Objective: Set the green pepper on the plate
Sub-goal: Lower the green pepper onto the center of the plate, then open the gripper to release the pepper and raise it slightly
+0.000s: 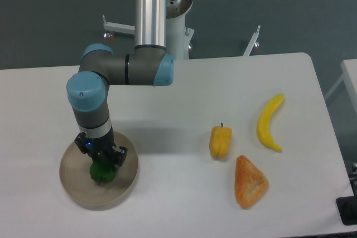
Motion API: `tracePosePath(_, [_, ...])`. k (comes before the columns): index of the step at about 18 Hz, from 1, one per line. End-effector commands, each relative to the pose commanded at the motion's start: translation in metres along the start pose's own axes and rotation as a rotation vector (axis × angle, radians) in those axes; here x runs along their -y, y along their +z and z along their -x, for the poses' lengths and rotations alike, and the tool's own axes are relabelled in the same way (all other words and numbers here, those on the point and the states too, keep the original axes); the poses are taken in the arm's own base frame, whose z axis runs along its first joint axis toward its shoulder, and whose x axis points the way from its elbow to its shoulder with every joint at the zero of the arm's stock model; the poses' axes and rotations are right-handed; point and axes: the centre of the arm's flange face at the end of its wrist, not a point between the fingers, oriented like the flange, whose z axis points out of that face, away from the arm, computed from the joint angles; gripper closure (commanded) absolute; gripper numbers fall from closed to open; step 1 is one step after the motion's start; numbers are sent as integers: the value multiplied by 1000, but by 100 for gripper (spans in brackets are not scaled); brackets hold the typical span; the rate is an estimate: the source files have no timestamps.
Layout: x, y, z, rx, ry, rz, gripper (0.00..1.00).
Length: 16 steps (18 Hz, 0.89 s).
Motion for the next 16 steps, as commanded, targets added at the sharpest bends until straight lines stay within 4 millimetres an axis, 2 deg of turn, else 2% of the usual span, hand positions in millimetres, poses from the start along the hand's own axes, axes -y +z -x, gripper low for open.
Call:
tracePosePath(8, [0,4,-1,0,2,0,61])
tracePosePath(13, [2,4,0,5,3,-1,39])
tracePosePath(15, [3,3,0,6,3,-4,17])
tracePosePath(16, [3,0,1,8,3,-9,13])
